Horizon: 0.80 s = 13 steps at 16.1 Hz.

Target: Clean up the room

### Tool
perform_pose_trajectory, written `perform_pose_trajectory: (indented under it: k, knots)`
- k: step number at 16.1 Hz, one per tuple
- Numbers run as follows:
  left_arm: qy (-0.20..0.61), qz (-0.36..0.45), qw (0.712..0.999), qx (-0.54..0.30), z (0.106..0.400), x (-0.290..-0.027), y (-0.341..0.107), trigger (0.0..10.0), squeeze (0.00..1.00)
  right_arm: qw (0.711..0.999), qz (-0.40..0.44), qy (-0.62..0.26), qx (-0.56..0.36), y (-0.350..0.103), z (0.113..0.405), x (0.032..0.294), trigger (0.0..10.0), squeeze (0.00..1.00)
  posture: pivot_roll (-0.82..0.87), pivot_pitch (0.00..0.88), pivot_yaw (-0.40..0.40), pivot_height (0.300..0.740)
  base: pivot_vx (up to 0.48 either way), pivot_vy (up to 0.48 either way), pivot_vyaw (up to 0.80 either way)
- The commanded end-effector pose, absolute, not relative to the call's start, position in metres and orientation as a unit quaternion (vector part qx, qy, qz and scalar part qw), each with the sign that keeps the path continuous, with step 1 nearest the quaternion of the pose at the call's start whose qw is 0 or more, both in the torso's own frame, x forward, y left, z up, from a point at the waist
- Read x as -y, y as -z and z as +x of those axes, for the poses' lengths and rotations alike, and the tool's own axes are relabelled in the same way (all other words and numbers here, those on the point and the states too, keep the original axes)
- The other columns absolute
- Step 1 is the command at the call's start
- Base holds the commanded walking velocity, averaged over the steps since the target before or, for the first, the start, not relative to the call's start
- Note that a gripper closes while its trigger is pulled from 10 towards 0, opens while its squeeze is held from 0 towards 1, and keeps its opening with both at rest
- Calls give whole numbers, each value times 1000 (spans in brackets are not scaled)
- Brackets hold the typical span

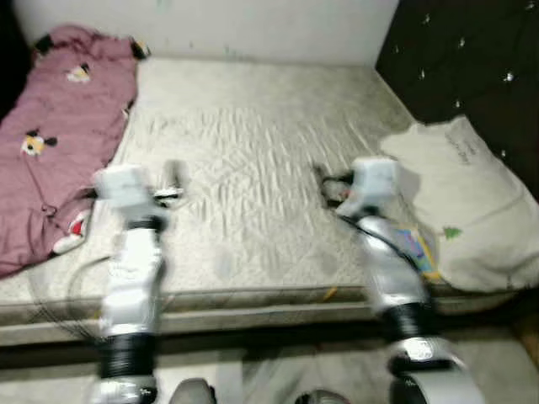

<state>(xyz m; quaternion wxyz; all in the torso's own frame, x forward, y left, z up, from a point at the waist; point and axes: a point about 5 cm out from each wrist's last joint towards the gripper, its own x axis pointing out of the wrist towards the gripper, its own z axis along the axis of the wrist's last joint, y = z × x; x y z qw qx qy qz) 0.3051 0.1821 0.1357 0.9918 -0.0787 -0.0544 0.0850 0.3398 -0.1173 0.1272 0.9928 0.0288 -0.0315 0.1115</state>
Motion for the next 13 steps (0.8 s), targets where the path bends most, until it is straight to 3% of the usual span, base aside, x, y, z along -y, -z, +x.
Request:
perform_pose_trajectory:
  k: [1,10,13]
  knots:
    - [-70,-88,992,54,307,-171,-137,10000,0,995,21,-95,37,-130,341,131,10000,0,56,0,-63,740,0,476,0]
    - [-68,-88,992,56,307,-170,-138,10000,0,994,21,-97,33,-129,340,130,10000,0,55,0,-64,740,0,476,0]
    - [-57,-85,992,73,305,-169,-142,10000,0,994,20,-99,32,-128,340,130,10000,0,55,0,-65,740,0,0,0]
